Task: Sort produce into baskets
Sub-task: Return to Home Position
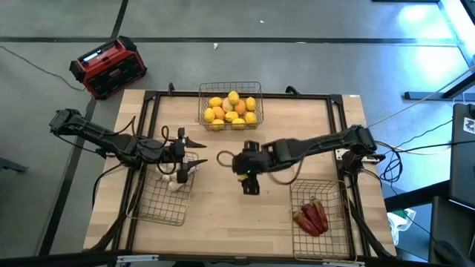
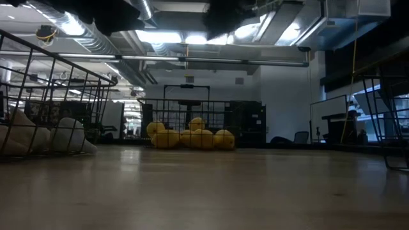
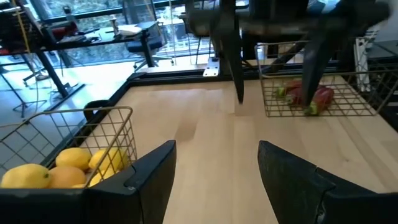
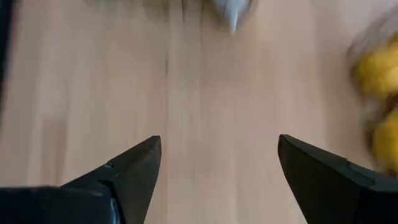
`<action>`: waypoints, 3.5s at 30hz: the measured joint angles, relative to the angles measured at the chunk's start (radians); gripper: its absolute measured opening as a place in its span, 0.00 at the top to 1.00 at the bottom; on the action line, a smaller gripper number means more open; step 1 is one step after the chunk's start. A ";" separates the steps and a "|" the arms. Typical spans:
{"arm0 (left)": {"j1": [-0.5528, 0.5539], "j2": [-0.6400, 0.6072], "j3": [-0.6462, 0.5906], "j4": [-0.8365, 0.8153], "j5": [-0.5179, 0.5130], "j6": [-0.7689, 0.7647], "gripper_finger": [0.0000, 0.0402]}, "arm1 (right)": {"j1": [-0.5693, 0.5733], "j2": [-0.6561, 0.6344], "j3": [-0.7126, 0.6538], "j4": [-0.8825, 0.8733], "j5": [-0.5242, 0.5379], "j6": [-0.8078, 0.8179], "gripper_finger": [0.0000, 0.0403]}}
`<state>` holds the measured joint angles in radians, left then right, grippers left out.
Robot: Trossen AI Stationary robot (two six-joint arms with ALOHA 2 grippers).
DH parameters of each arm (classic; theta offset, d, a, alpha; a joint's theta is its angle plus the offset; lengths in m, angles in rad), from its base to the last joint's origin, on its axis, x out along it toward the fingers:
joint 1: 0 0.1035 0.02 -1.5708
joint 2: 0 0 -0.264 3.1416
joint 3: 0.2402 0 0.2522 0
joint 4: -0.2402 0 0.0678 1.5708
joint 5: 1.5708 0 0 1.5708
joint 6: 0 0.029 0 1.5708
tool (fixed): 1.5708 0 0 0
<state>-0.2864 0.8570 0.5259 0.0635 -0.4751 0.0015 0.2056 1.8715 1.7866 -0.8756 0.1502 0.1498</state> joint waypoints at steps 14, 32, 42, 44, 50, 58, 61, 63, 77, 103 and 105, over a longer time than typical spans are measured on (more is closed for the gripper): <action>0.020 0.000 0.000 0.002 -0.001 0.099 0.44 | 0.082 0.105 -0.001 -0.179 -0.074 0.072 0.21; 0.259 -0.008 0.000 0.025 0.193 0.238 0.78 | -0.173 0.088 -0.079 -0.158 -0.120 -0.262 0.92; 0.503 -0.138 0.000 -0.035 0.443 0.131 0.98 | -0.346 -0.133 -0.269 -0.022 -0.251 -0.285 0.97; 0.533 -0.169 0.000 -0.084 0.499 0.109 0.98 | -0.365 -0.207 -0.328 0.036 -0.269 -0.264 0.99; 0.565 -0.247 -0.016 -0.139 0.550 0.095 0.99 | -0.382 -0.442 -0.534 0.177 -0.271 -0.181 0.97; 0.563 -0.391 -0.138 -0.115 0.552 0.025 0.99 | -0.382 -0.805 -0.859 0.384 -0.239 -0.088 0.97; 0.563 -0.444 -0.172 -0.097 0.552 -0.028 0.99 | -0.383 -0.942 -0.965 0.458 -0.196 -0.069 0.97; 0.563 -0.467 -0.177 -0.123 0.542 -0.053 0.98 | -0.383 -1.025 -1.025 0.496 -0.169 -0.055 0.97; 0.564 -0.499 -0.177 -0.165 0.497 -0.065 0.97 | -0.382 -1.302 -1.179 0.580 -0.163 0.030 0.96; 0.553 -0.854 -0.502 0.018 0.543 -0.152 0.97 | -0.383 -1.667 -1.557 0.785 -0.094 -0.014 0.96; 0.553 -0.854 -0.519 0.036 0.543 -0.140 0.97 | -0.383 -1.676 -1.576 0.823 -0.089 -0.016 0.96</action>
<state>0.2665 0.0029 0.0073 0.0997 0.0676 -0.1387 -0.1772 0.1953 0.2109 -0.0521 0.0612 0.1337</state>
